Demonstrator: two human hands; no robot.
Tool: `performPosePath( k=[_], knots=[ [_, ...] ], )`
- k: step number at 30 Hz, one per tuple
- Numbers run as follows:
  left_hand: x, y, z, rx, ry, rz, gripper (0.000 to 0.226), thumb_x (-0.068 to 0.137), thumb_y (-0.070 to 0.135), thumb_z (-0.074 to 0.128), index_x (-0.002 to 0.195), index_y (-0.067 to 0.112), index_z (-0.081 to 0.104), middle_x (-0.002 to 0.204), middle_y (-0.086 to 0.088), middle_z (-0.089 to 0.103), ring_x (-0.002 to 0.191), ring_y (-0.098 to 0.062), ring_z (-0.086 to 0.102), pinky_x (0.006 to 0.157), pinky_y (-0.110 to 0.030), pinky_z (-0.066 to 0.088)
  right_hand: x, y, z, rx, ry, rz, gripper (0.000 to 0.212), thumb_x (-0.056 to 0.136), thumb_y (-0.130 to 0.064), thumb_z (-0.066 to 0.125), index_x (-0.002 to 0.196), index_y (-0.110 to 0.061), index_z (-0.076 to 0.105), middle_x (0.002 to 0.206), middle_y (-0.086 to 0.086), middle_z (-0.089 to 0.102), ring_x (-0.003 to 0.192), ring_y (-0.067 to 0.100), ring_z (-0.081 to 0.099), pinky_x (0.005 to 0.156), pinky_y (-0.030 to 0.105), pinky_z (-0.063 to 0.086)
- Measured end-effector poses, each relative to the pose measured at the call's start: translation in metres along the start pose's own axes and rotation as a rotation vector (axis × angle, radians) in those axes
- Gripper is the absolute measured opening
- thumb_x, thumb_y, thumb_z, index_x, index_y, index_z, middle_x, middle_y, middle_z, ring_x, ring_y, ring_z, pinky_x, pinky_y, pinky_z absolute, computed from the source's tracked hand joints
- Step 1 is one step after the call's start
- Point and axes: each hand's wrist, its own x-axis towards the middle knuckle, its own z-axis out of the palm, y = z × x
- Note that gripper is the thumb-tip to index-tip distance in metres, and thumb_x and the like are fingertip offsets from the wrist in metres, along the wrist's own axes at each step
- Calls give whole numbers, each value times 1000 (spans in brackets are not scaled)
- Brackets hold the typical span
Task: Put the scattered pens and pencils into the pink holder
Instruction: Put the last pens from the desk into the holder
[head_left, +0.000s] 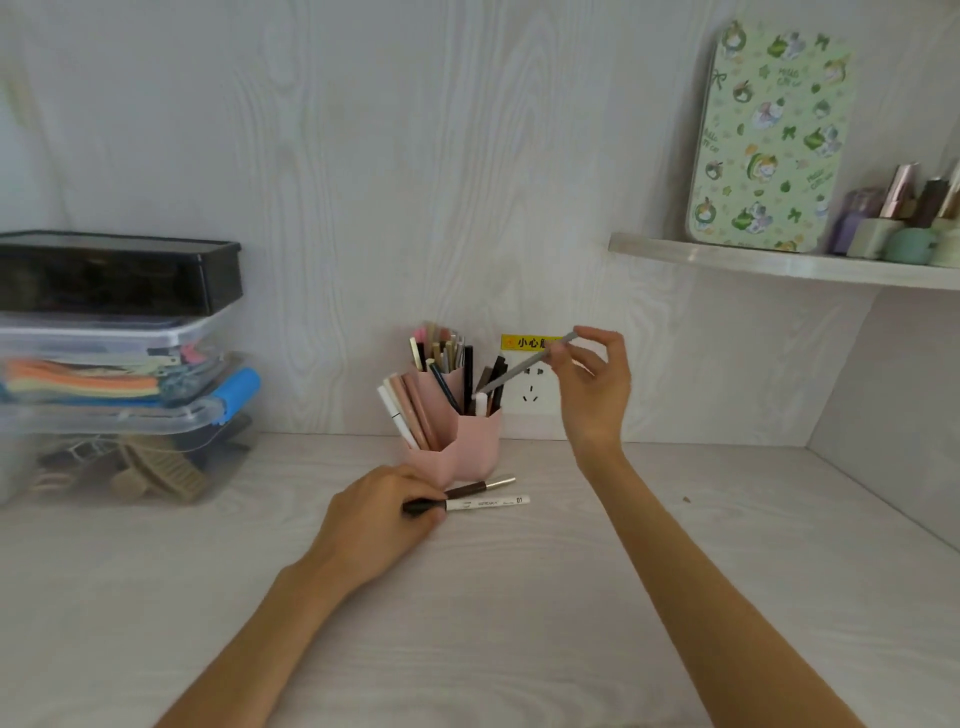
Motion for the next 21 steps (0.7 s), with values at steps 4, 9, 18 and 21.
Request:
performPosePath(
  k=[4,9,18,21],
  knots=[
    [-2,-5,-8,-30,40,-26,20,85,42,59,102,48,66,95,30,56,93,3,52,65,-13,34,-2,15,13,-797,-361,-423,17,88,-24,62,104,-23,67,104,-7,70,102,10,63,86,25,48],
    [1,-10,-13,-344,85,-187,15,81,38,67,94,43,71,90,22,69,82,-1,61,71,-24,47,-8,27,-4,-927,-312,-609,31,95,-18,46,125,-23,56,125,-2,58,119,15,47,101,27,36],
    [10,-7,-25,-968,436,-367,5,80,22,72,79,28,73,74,13,74,75,0,66,63,-23,58,-45,72,-33,-1119,-726,-7,25,90,-33,53,114,-28,59,122,-7,58,114,17,48,98,32,37],
    [10,-4,-28,-1040,539,-374,10,82,20,70,91,23,72,78,12,73,76,2,67,57,-16,55,-44,69,-34,-1006,-703,-19,20,84,-43,61,101,-33,65,113,-10,61,108,14,50,89,27,38]
  ],
)
